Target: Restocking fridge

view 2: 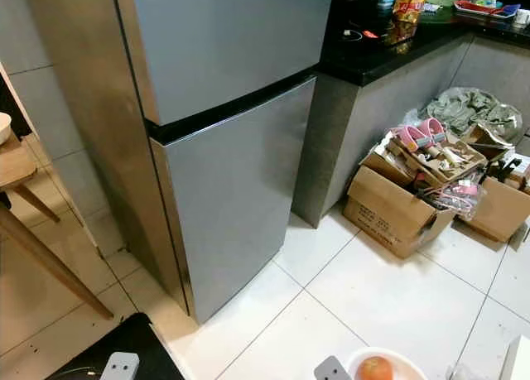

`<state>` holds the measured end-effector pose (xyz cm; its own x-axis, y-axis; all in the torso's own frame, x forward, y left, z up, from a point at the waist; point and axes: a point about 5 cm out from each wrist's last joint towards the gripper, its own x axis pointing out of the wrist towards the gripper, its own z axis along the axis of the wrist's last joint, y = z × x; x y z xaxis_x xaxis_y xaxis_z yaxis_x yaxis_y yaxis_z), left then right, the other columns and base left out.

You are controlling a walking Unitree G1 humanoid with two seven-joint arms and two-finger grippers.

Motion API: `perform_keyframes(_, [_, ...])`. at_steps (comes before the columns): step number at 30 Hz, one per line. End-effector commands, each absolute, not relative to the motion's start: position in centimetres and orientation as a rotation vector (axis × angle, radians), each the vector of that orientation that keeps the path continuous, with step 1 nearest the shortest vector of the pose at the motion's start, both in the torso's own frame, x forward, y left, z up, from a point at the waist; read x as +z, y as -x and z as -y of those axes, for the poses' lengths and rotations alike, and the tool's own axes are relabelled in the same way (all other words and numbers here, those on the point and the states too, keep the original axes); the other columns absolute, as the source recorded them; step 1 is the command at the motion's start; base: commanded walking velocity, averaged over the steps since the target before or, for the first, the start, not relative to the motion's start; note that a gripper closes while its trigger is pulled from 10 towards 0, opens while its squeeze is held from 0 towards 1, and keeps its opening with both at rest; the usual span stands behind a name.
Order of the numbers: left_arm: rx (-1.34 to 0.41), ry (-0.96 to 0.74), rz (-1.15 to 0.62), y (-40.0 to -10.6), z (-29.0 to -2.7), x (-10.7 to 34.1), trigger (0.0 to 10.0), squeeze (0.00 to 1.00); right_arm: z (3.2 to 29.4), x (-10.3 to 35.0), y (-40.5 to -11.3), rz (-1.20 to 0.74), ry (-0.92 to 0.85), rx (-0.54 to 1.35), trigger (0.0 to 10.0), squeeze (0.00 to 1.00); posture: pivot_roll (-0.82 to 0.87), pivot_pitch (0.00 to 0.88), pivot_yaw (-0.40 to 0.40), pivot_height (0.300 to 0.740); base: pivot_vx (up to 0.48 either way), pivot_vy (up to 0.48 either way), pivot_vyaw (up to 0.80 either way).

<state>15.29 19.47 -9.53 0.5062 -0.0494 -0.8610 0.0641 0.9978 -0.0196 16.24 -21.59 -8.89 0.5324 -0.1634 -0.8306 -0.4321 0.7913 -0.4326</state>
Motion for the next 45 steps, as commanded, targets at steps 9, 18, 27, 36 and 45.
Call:
perform_keyframes(9, [0.004, 0.004, -1.019, -15.7, -20.1, -9.3, 10.0, 0.0, 21.9, -8.8, -16.2, -1.015, 0.655, 0.164, 10.0, 0.0, -0.04, 0.0, -0.028, 0.74, 0.0, -0.052, 0.0])
perform_keyframes(18, [0.202, 0.205, -0.754, -21.4, -22.2, -5.9, 10.0, 0.0, 21.8, -8.9, -16.1, -1.018, 0.643, 0.167, 10.0, 0.0, -0.04, 0.0, -0.024, 0.74, 0.0, 0.0, 0.0])
perform_keyframes(27, [0.123, 0.335, -0.411, -29.0, -22.9, 0.5, 10.0, 1.0, 21.7, -8.9, -16.0, -1.016, 0.639, 0.169, 10.0, 0.0, -0.05, 0.0, -0.018, 0.74, 0.0, 0.0, 0.0])
perform_keyframes(36, [0.03, 0.309, -0.189, -33.5, -23.7, 6.5, 10.0, 1.0, 21.7, -8.9, -16.0, -1.013, 0.636, 0.165, 10.0, 0.0, -0.06, 0.018, -0.015, 0.74, 0.0, 0.0, 0.0])
perform_keyframes(45, [-0.181, 0.083, -0.057, -36.0, -23.9, 11.7, 10.0, 1.0, 22.5, -8.4, -16.9, -0.983, 0.628, 0.124, 10.0, 0.0, -0.09, 0.086, 0.016, 0.74, 0.0, 0.0, 0.0])
